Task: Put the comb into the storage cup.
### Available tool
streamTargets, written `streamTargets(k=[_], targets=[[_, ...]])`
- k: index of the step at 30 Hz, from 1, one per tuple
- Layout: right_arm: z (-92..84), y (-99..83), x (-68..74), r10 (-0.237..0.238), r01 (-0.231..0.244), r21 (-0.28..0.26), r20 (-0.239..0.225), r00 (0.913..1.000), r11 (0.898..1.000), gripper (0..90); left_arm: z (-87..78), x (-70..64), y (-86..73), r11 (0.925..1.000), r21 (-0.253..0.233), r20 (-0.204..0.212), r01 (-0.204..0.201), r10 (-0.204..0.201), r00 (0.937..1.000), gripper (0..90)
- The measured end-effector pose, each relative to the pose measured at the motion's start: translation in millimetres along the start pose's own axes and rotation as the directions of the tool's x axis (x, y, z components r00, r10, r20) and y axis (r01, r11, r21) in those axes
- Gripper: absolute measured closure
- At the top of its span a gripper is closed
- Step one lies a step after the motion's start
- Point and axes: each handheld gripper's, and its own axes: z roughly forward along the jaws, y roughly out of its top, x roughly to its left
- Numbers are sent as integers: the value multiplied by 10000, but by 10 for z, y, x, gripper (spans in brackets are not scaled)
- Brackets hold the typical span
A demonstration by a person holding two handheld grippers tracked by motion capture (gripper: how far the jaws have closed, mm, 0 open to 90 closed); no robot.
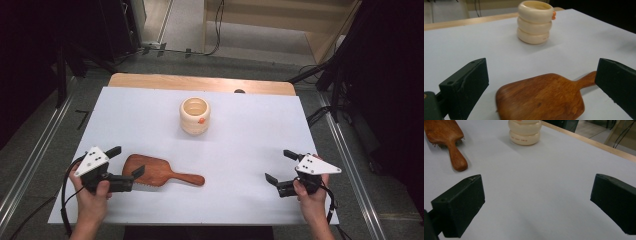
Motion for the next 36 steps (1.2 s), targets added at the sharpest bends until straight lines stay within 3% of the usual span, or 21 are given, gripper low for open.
streamTargets(k=[4, 6, 9, 10, 12, 17, 19, 24, 26, 29, 36], targets=[[66, 114, 50, -235, 239, 207, -179, 9996, 9995, 0, -157, 122, -125, 9977, -589, -271, 337, -354, 9990, 0], [135, 239, 95, -579, 594, 362, -415, 9975, 9976, 0, -233, 208, -208, 9936, -915, -425, 659, -700, 9966, 0], [181, 321, 129, -730, 755, 471, -530, 9959, 9960, 0, -280, 256, -266, 9902, -1187, -678, 740, -825, 9943, 0], [238, 408, 170, -895, 938, 608, -693, 9936, 9937, 0, -311, 307, -315, 9860, -1433, -726, 853, -964, 9927, 0], [283, 469, 207, -990, 1050, 746, -799, 9919, 9917, 0, -339, 362, -354, 9818, -1615, -540, 1003, -1103, 9924, 0], [434, 618, 323, -1251, 1374, 1024, -1183, 9851, 9852, 0, -358, 394, -427, 9783, -1907, -730, 806, -961, 9927, 0], [502, 673, 367, -1420, 1575, 1091, -1375, 9803, 9815, 0, -357, 413, -447, 9753, -2018, -576, 900, -1036, 9929, 0], [641, 785, 457, -1647, 1892, 1343, -1752, 9707, 9727, 0, -339, 451, -513, 9734, -2054, -666, 1019, -1178, 9908, 0], [752, 863, 528, -1821, 2153, 1539, -2043, 9618, 9644, 0, -330, 485, -541, 9681, -2193, -574, 1212, -1368, 9889, 0], [859, 930, 608, -1937, 2365, 1617, -2427, 9506, 9581, 0, -329, 500, -555, 9672, -2248, -569, 1180, -1339, 9894, 0], [1106, 1060, 780, -2230, 2887, 2090, -2891, 9310, 9343, 0, -284, 463, -577, 9740, -2098, -509, 858, -985, 9938, 0]])
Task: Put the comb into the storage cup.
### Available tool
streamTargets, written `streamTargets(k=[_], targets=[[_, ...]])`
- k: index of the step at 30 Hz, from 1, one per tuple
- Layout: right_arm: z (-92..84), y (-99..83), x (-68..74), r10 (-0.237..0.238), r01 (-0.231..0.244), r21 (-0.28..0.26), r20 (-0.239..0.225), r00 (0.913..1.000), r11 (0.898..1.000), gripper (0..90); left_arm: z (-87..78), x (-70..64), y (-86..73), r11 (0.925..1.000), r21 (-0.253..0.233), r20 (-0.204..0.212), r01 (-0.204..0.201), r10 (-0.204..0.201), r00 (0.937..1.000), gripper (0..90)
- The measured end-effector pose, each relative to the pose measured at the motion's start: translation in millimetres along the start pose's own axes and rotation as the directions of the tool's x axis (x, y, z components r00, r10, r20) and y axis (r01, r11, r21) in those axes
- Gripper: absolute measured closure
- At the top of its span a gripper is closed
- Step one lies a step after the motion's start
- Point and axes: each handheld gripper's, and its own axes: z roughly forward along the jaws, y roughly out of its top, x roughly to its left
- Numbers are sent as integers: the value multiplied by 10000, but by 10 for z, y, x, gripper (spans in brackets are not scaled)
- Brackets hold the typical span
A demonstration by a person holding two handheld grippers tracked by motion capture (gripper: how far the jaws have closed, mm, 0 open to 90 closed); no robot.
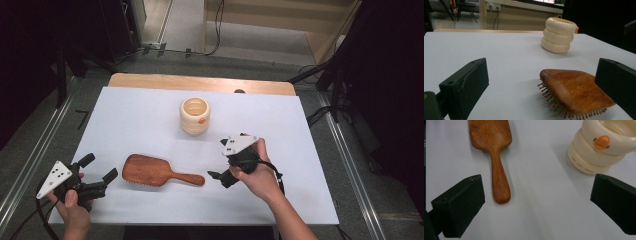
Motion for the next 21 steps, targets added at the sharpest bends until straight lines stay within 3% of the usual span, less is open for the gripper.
streamTargets(k=[13, 21], targets=[[305, 219, 88, -395, 441, 797, -575, 9976, 9958, 0, -14, 9, -19, 9999, -135, 81, 50, -49, 10000, 0], [505, 329, 151, -585, 719, 1421, -964, 9936, 9872, 0, -6, 5, -20, 9999, -105, 127, 7, -5, 9999, 0]])
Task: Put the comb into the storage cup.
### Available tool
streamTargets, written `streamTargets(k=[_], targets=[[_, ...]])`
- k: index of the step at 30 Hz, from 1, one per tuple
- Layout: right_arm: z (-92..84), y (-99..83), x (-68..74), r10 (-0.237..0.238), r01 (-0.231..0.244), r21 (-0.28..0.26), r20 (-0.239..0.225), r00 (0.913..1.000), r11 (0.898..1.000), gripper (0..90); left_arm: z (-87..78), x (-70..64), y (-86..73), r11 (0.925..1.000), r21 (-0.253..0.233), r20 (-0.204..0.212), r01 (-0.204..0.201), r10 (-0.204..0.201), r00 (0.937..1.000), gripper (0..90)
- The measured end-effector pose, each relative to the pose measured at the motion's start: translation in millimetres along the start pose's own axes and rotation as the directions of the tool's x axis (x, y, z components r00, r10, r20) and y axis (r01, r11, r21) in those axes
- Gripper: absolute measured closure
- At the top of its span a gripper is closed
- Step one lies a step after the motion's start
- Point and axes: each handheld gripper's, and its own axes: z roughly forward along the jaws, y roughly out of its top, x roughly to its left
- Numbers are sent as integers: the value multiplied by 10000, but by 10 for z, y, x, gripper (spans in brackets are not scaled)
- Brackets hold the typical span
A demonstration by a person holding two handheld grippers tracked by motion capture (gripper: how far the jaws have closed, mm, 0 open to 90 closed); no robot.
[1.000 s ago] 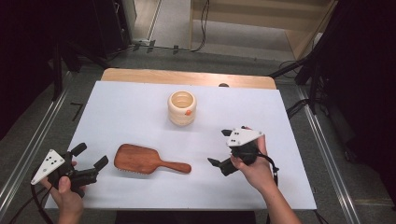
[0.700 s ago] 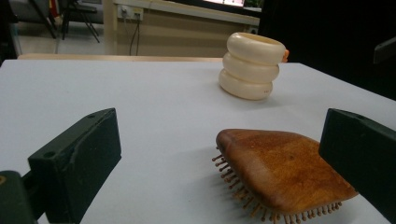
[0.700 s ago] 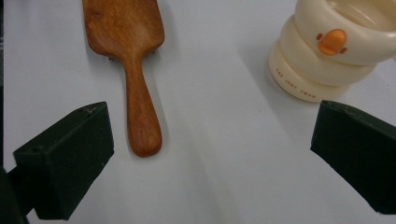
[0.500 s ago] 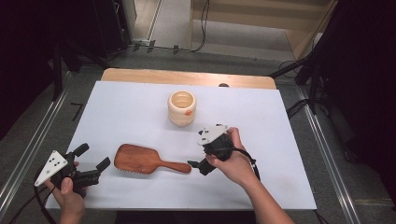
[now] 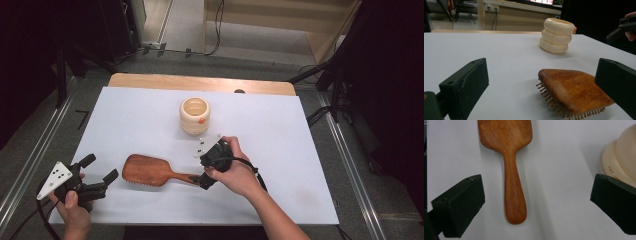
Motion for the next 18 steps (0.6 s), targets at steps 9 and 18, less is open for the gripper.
streamTargets(k=[9, 18], targets=[[189, 131, 43, -109, 133, 676, -353, 9993, 9976, 0, 0, 5, 0, 10000, 15, 33, 60, -60, 10000, 0], [352, 236, 91, -234, 326, 1292, -721, 9971, 9911, 0, -3, 9, 0, 10000, 7, 50, 95, -95, 9999, 0]])
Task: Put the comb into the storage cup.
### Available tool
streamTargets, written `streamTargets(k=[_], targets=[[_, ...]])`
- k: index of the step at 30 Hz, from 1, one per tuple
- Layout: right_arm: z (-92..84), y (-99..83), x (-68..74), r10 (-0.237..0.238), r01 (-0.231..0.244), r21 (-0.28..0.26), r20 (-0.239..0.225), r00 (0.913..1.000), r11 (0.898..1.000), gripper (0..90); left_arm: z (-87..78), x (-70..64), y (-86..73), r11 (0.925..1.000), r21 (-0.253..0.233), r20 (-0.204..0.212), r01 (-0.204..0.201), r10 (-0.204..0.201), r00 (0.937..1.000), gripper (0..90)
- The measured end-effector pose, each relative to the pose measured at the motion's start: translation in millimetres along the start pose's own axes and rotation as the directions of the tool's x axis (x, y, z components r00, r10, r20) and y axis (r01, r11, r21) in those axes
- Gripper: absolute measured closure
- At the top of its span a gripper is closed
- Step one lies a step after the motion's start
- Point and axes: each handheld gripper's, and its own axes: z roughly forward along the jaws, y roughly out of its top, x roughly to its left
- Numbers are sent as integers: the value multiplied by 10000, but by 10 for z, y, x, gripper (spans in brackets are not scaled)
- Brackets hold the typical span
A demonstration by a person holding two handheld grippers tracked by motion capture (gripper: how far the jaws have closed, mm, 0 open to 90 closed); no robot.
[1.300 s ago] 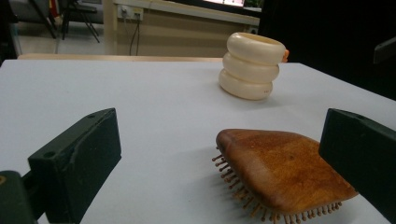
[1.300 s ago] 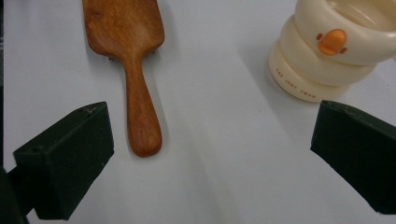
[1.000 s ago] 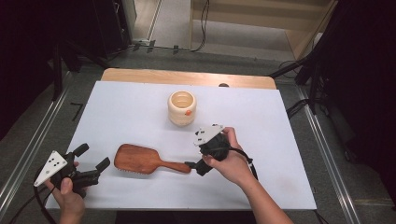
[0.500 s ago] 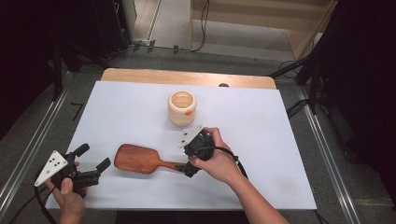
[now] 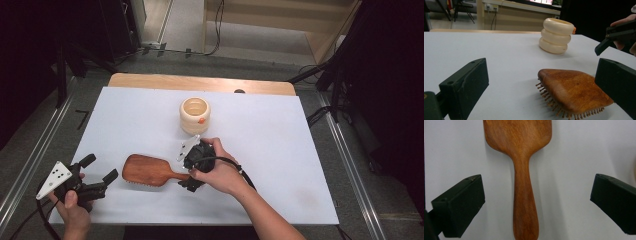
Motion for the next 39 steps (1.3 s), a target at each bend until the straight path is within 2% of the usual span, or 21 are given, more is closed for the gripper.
streamTargets(k=[4, 8, 9, 10, 11, 15, 16, 18, 21, 23, 24, 26, 28, 29, 30, 31, 32, 33, 36, 39], targets=[[65, 56, 9, -198, 200, 203, -83, 9998, 9996, 0, 0, 0, 0, 10000, 12, 4, -13, 13, 10000, 0], [104, 86, 18, -38, 46, 335, -251, 9997, 9994, 0, -1, 1, 0, 10000, 11, 13, -11, 11, 10000, 0], [129, 98, 5, -267, 277, 296, -344, 9991, 9992, 0, 0, 1, 0, 10000, 9, 20, -4, 4, 10000, 0], [155, 112, 21, -54, 70, 516, -311, 9995, 9986, 0, 1, 1, 0, 10000, 9, 23, -2, 2, 10000, 0], [178, 120, 17, -153, 175, 502, -440, 9989, 9986, 0, 1, 1, 0, 10000, 11, 30, -1, 0, 10000, 0], [226, 143, 35, -17, 51, 717, -468, 9989, 9974, 0, -1, 2, 1, 10000, 16, 36, -21, 21, 10000, 0], [248, 159, 38, -174, 206, 745, -426, 9989, 9970, 46, -1, 2, 1, 10000, 17, 43, -21, 21, 10000, 0], [275, 178, 58, -86, 123, 953, -387, 9992, 9954, 48, -1, 1, 1, 10000, 12, 50, -21, 21, 10000, 0], [300, 192, 63, -95, 141, 985, -465, 9989, 9950, 56, -1, 4, 0, 10000, -1, 57, -23, 23, 10000, 0], [320, 207, 70, -26, 83, 1029, -555, 9985, 9947, 114, -2, 3, 1, 10000, 13, 54, -20, 20, 10000, 0], [333, 212, 65, -61, 120, 1002, -592, 9982, 9949, 115, -2, 3, 1, 10000, 14, 48, -25, 25, 10000, 0], [375, 225, 62, 213, -119, 1124, -826, 9964, 9936, 120, -2, 4, 0, 10000, 2, 67, -14, 14, 10000, 0], [400, 229, 65, 317, -203, 1266, -884, 9956, 9918, 159, -2, 4, 0, 10000, -2, 67, -9, 9, 10000, 0], [411, 232, 57, 238, -118, 1302, -909, 9956, 9914, 203, -2, 4, 0, 10000, -8, 72, 5, -5, 10000, 0], [411, 232, 57, 238, -118, 1302, -909, 9956, 9914, 203, -1, 4, 0, 10000, -14, 73, 10, -10, 10000, 0], [437, 233, 61, 337, -214, 1280, -947, 9949, 9915, 270, -1, 4, 0, 10000, -14, 72, 9, -9, 10000, 0], [437, 233, 61, 337, -214, 1280, -947, 9949, 9915, 270, -1, 4, 0, 10000, -13, 73, 13, -13, 10000, 0], [456, 236, 57, 302, -173, 1283, -995, 9946, 9916, 355, -2, 4, 0, 10000, -8, 73, 9, -9, 10000, 0], [476, 242, 58, 297, -172, 1454, -842, 9960, 9892, 383, -2, 5, 0, 10000, -18, 73, 10, -10, 10000, 0], [467, 248, 49, 383, -279, 1477, -676, 9970, 9886, 463, -1, 5, 1, 10000, -17, 81, 12, -12, 10000, 0]])
